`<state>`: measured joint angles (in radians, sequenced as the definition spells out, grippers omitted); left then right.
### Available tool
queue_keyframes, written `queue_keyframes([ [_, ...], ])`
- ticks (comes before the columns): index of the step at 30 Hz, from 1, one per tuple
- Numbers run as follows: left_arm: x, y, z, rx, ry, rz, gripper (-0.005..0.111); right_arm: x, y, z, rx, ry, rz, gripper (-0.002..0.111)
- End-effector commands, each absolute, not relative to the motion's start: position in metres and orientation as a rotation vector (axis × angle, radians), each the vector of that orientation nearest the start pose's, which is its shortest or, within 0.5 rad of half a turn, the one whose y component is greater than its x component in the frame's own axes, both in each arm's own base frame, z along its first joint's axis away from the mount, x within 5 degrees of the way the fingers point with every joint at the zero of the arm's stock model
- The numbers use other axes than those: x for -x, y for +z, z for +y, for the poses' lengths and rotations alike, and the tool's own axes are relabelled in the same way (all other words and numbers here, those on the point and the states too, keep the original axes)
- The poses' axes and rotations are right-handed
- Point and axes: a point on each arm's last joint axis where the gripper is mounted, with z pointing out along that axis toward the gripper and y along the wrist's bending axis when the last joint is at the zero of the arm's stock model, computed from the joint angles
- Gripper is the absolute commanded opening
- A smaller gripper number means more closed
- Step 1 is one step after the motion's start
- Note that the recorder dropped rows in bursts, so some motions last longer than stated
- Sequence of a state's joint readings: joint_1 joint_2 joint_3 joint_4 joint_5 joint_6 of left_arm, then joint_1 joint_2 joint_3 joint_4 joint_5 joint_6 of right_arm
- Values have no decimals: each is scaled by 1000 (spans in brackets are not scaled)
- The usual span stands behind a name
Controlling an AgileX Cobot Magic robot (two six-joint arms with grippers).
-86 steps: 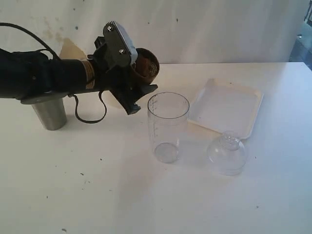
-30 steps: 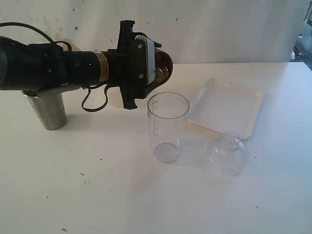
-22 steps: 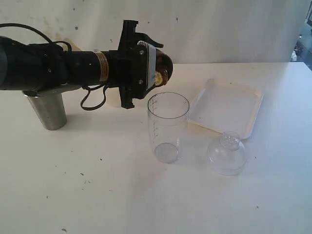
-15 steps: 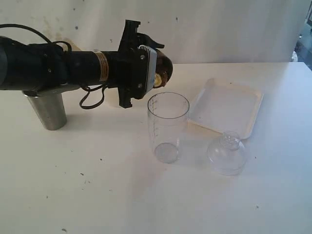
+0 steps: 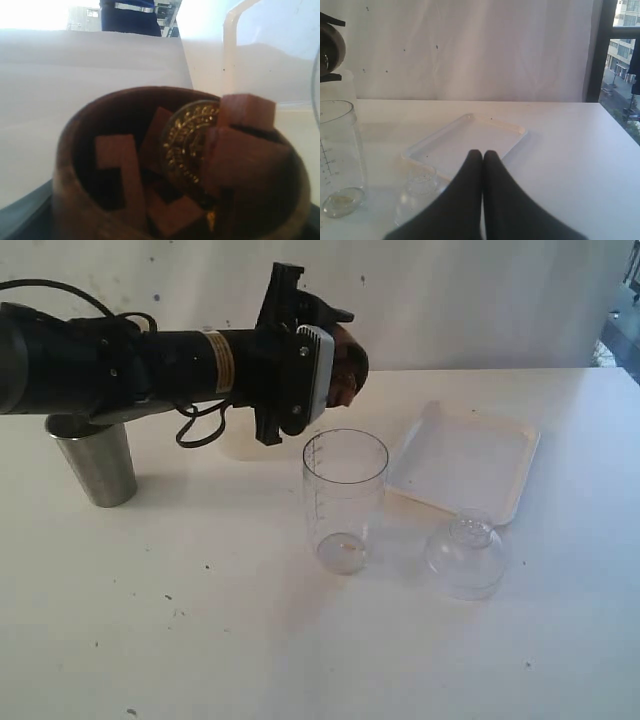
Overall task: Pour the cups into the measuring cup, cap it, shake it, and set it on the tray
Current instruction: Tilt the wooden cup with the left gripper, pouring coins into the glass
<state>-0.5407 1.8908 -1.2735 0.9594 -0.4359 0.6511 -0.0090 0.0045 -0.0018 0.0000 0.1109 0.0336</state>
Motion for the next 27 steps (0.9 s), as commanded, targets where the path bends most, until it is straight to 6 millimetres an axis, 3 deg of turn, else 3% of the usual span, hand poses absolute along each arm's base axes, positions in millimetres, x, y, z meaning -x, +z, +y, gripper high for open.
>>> queue_keyframes([
  [1, -356, 251, -255, -1702, 398, 660, 0, -56, 203, -1, -41, 20, 1594, 0],
  [27, -353, 249, -256, -1834, 580, 390, 0, -56, 203, -1, -41, 20, 1594, 0],
])
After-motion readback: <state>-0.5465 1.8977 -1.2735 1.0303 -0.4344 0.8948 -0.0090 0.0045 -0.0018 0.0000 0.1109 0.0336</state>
